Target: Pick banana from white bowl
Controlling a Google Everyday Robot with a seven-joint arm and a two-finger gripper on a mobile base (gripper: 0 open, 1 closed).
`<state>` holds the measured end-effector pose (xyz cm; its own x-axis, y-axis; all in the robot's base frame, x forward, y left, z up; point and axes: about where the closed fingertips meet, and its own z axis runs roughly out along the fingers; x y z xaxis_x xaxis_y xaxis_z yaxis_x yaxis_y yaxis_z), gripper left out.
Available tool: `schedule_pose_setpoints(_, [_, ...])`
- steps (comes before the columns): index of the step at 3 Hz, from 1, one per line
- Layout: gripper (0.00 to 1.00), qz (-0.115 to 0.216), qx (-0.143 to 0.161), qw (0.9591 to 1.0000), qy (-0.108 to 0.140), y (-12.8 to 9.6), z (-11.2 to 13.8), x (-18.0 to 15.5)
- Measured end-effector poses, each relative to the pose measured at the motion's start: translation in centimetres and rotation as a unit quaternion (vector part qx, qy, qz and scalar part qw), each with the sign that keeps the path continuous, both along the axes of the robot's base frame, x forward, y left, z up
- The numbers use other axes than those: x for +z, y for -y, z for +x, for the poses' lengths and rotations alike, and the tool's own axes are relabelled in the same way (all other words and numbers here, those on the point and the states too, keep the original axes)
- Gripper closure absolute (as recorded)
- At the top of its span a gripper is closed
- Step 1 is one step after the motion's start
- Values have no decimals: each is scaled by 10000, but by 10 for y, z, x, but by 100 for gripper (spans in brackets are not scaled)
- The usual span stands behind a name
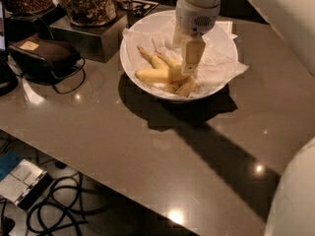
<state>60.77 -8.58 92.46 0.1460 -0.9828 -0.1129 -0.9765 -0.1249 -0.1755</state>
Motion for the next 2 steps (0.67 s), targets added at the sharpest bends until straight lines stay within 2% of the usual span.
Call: schedule_pose_setpoints(2, [38, -35, 92, 9998, -170, -6, 2, -17])
